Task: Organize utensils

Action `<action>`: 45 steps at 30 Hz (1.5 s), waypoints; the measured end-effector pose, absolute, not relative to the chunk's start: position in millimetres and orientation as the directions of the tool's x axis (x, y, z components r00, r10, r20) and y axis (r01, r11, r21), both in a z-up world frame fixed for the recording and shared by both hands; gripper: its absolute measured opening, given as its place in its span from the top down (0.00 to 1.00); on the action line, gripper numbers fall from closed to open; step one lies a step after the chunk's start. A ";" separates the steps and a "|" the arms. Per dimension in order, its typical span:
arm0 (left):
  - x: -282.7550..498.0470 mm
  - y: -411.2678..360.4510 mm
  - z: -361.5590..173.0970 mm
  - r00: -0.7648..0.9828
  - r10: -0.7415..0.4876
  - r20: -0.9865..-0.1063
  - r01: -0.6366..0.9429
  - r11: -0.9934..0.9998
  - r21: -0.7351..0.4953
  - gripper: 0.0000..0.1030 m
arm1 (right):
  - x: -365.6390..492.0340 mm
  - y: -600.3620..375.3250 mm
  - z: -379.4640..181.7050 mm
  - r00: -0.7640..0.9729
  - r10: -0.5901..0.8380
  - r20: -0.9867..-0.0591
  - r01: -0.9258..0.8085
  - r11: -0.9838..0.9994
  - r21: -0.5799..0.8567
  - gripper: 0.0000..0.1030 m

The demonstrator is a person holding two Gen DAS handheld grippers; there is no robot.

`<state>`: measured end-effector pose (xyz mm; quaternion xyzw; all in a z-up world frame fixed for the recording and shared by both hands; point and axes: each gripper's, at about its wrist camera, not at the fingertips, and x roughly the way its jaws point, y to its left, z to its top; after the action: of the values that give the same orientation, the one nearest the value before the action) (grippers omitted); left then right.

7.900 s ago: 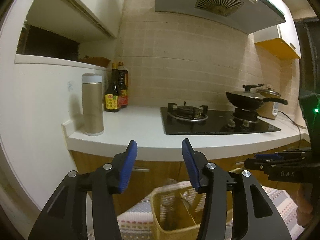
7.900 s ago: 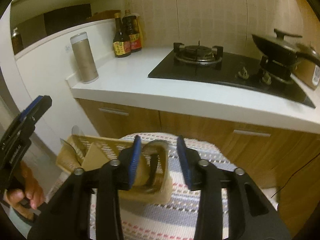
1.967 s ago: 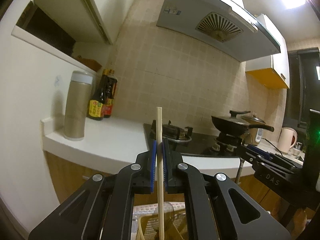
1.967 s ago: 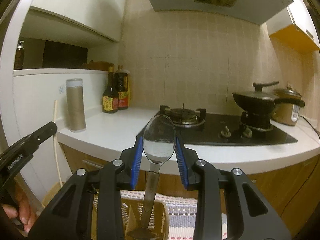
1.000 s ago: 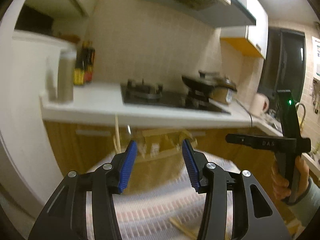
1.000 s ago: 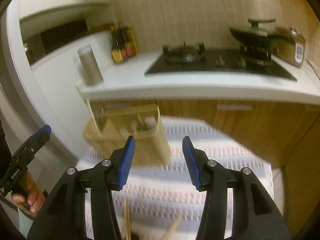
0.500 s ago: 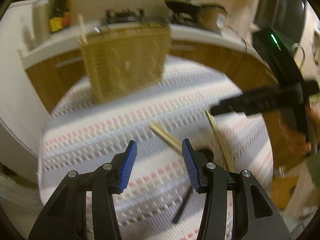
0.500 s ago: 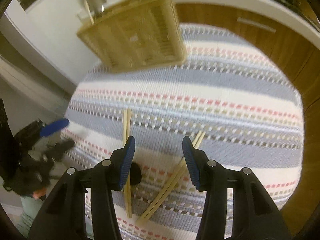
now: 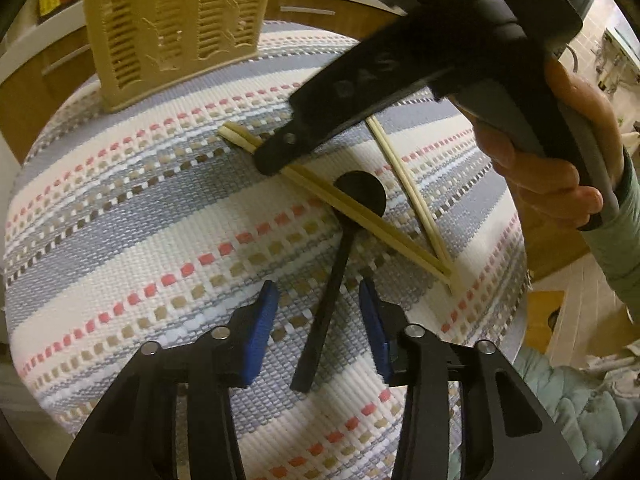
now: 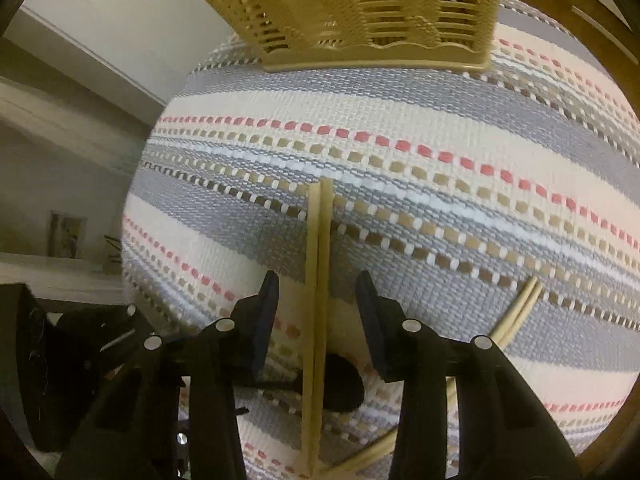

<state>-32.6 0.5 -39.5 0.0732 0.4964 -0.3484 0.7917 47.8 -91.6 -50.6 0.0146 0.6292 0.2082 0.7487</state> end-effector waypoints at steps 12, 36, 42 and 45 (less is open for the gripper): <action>-47.2 -31.1 -47.4 0.336 -0.388 -0.858 0.633 0.768 -0.099 0.71 | 32.7 -45.4 -55.9 0.209 0.188 -0.960 -0.406 0.909 0.089 0.93; -3.6 16.5 -50.4 0.173 -0.588 -0.790 0.200 0.807 -0.556 0.95 | 39.9 -118.4 -38.7 0.267 0.290 -0.919 -0.294 0.933 0.209 0.97; 5.9 17.9 -59.6 0.121 -0.666 -0.736 0.165 0.744 -0.647 0.94 | 35.1 -125.6 -35.0 0.274 0.298 -0.915 -0.296 0.931 0.215 0.97; -1.2 0.3 -55.5 0.226 -0.499 -0.837 0.241 0.861 -0.448 0.88 | 32.6 -138.6 -32.3 0.273 0.291 -0.917 -0.288 0.934 0.211 0.97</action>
<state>-1.2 0.3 -55.5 -0.1120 0.5744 -0.2386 0.7749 32.6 -138.6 -32.3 0.0013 0.5750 0.1814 0.7978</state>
